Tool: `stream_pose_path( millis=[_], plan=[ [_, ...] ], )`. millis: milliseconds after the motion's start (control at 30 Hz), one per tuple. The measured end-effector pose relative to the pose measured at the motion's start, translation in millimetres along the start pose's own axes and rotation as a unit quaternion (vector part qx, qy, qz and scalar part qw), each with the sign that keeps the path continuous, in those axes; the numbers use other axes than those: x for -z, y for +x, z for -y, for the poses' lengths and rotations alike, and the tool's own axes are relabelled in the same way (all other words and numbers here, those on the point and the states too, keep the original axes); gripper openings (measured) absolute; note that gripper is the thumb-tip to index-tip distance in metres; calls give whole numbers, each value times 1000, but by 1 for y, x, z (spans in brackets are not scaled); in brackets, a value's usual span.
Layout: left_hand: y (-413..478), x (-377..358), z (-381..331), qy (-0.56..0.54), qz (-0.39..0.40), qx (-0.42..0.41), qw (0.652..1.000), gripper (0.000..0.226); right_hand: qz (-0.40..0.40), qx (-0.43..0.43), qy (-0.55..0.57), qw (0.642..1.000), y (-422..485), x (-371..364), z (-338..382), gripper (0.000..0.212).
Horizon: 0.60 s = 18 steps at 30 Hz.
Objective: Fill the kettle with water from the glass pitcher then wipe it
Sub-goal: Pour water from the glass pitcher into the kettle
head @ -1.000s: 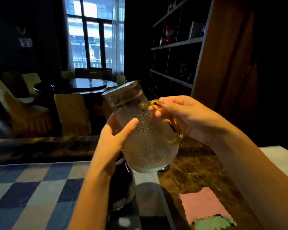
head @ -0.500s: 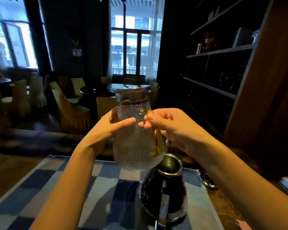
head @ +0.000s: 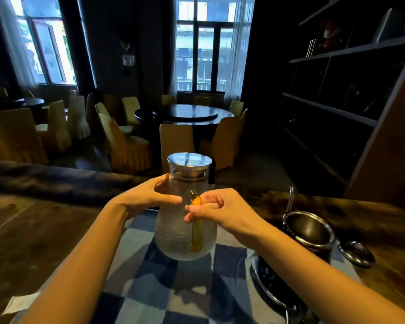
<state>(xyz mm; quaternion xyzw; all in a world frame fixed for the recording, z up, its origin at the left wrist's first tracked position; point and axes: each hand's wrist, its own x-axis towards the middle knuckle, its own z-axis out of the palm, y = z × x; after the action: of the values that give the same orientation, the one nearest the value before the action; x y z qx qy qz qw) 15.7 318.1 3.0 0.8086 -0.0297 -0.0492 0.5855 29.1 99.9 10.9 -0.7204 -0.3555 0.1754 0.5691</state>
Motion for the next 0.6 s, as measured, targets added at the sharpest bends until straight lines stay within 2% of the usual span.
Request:
stream_pose_path(
  millis=[233, 400, 600],
  plan=[
    [10, 20, 34, 3, 10, 32, 999, 60, -38, -23, -15, 999, 17, -34, -35, 15],
    [16, 30, 51, 51, 46, 52, 996, 55, -29, -100, 2, 995, 20, -53, -55, 28],
    [13, 41, 67, 67, 52, 48, 995, 54, -14, -127, -47, 991, 30, -64, -56, 22]
  ],
)
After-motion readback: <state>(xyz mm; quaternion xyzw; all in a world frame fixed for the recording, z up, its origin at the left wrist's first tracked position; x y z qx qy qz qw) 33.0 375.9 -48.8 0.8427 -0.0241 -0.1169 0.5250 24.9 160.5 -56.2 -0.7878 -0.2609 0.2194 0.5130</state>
